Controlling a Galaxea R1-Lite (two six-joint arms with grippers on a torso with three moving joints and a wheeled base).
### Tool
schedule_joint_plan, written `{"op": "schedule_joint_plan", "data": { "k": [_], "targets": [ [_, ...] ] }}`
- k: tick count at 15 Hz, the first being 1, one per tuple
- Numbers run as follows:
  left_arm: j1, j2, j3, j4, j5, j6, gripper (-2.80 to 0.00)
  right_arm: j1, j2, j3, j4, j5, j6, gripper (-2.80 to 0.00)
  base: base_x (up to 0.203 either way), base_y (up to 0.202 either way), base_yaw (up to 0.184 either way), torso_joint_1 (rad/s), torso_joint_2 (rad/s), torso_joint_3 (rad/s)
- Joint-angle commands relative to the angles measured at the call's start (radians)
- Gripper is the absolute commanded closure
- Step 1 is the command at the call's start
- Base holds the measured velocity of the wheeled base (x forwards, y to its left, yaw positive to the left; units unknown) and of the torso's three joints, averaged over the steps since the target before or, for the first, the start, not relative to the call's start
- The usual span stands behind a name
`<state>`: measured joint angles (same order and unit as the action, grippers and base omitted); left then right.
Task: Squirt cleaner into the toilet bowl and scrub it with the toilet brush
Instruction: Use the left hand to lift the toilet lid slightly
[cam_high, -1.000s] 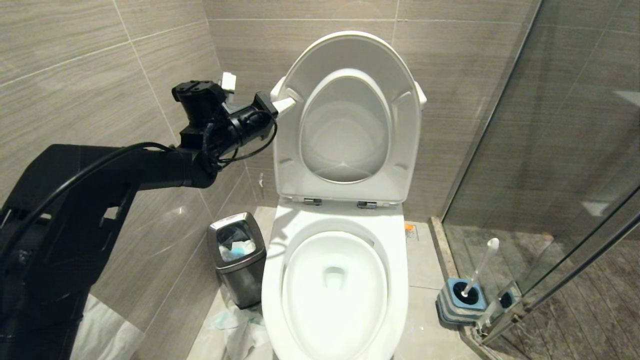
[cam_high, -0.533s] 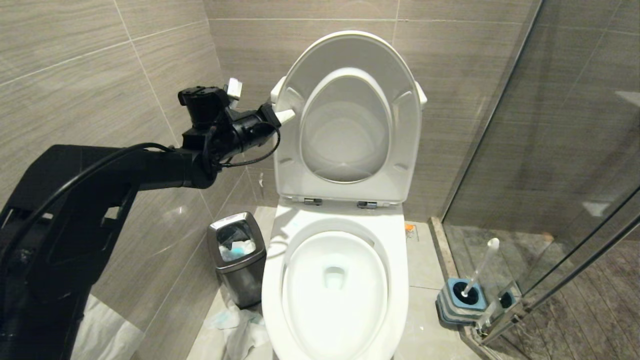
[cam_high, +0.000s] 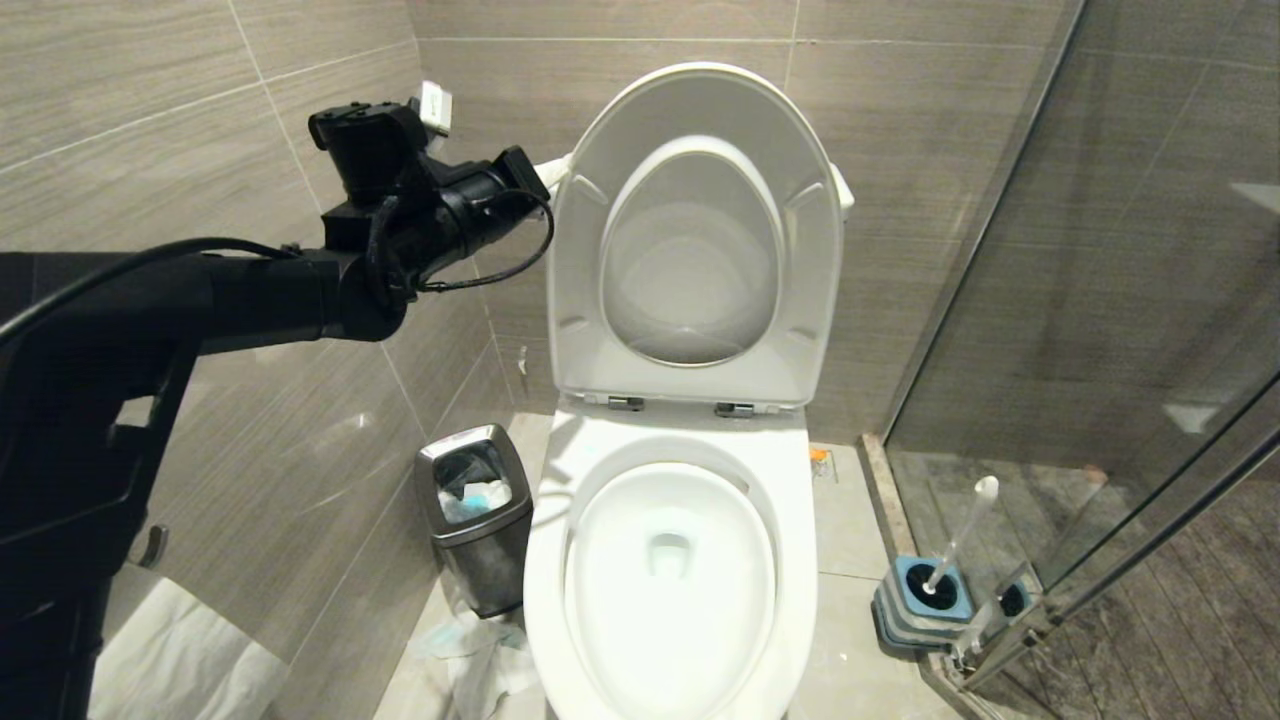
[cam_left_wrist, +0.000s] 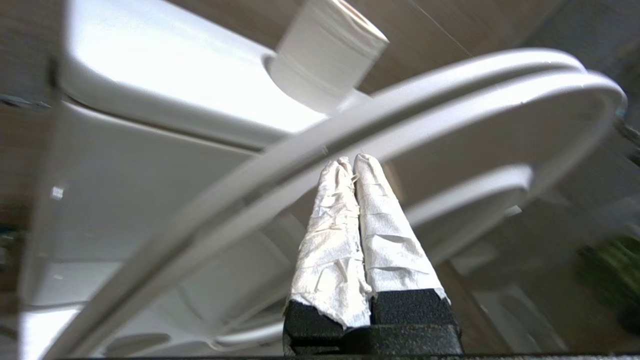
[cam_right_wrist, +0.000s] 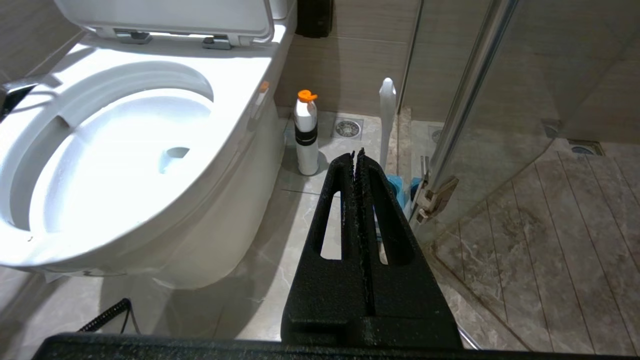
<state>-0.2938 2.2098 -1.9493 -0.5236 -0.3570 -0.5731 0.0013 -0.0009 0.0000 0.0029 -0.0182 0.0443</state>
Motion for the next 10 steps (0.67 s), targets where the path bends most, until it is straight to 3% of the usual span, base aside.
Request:
{"op": "schedule_joint_plan", "data": {
  "k": [1, 10],
  "targets": [
    [-0.026, -0.027, 0.004, -0.004, 0.078, 0.024, 0.00, 0.000, 0.001, 0.002, 0.000, 0.000, 0.000, 0.00, 0.000, 0.000, 0.000, 0.000, 0.00, 0.000],
    [-0.067, -0.085, 0.009, -0.010, 0.171, 0.039, 0.00, 0.000, 0.001, 0.000, 0.000, 0.000, 0.000, 0.00, 0.000, 0.000, 0.000, 0.000, 0.00, 0.000]
  ]
}}
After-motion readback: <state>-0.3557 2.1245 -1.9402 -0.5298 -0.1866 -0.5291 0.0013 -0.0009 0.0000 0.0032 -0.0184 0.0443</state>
